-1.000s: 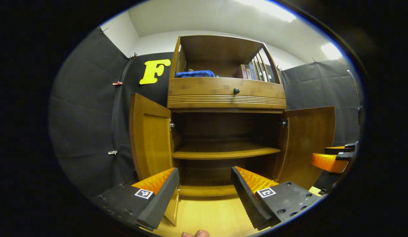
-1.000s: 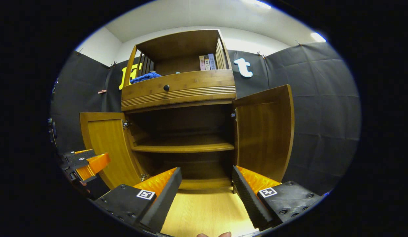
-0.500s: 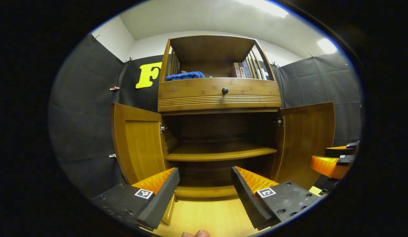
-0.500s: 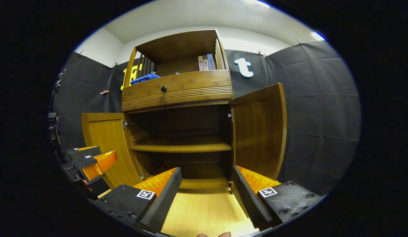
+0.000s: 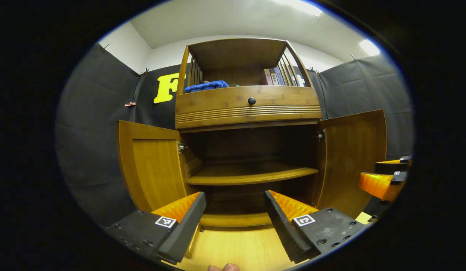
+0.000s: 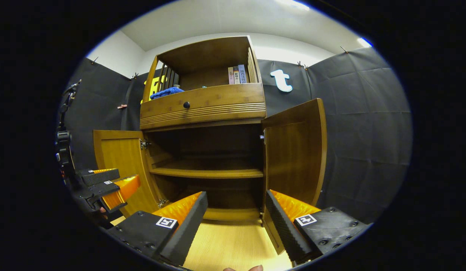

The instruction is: Open the right door of the double-door shoe cabinet with the right hand, and open the left door with the left hand.

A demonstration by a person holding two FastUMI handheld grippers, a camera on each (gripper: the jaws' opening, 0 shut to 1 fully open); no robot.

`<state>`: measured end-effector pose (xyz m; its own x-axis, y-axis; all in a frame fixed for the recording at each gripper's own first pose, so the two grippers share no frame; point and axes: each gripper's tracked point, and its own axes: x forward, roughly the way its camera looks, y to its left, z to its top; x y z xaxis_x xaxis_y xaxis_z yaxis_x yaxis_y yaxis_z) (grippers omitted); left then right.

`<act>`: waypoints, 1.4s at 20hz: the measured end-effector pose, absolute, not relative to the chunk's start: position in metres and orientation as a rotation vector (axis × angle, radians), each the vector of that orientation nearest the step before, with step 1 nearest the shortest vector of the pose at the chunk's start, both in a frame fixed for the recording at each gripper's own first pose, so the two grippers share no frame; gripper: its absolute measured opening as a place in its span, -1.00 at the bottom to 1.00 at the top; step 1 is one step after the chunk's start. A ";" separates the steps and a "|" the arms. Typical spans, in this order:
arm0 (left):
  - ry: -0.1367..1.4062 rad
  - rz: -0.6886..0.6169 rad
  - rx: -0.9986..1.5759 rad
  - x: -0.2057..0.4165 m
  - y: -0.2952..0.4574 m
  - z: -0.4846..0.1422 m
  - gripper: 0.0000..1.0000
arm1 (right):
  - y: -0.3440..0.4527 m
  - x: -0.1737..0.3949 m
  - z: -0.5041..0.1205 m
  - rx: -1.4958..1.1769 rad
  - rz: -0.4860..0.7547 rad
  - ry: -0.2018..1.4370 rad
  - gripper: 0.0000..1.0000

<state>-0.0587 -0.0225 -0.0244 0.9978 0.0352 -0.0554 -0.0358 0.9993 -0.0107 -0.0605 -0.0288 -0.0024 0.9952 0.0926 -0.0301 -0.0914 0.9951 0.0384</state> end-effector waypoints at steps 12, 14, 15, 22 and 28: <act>0.046 0.056 -0.026 -0.043 -0.028 -0.024 1.00 | -0.040 -0.048 -0.006 0.032 0.111 0.044 0.96; 0.049 0.054 -0.021 -0.043 -0.028 -0.027 1.00 | -0.040 -0.046 -0.007 0.035 0.112 0.044 0.96; 0.050 0.052 -0.018 -0.043 -0.028 -0.028 1.00 | -0.040 -0.045 -0.008 0.036 0.114 0.045 0.96; 0.050 0.043 -0.005 -0.040 -0.035 -0.029 1.00 | -0.042 -0.041 -0.011 0.032 0.118 0.052 0.96; 0.052 0.039 0.002 -0.037 -0.040 -0.030 1.00 | -0.045 -0.038 -0.012 0.034 0.121 0.055 0.96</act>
<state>-0.0368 -0.0397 -0.0300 0.9979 0.0395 -0.0520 -0.0394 0.9992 0.0035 -0.0380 -0.0446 -0.0118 0.9912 0.1216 -0.0529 -0.1197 0.9921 0.0375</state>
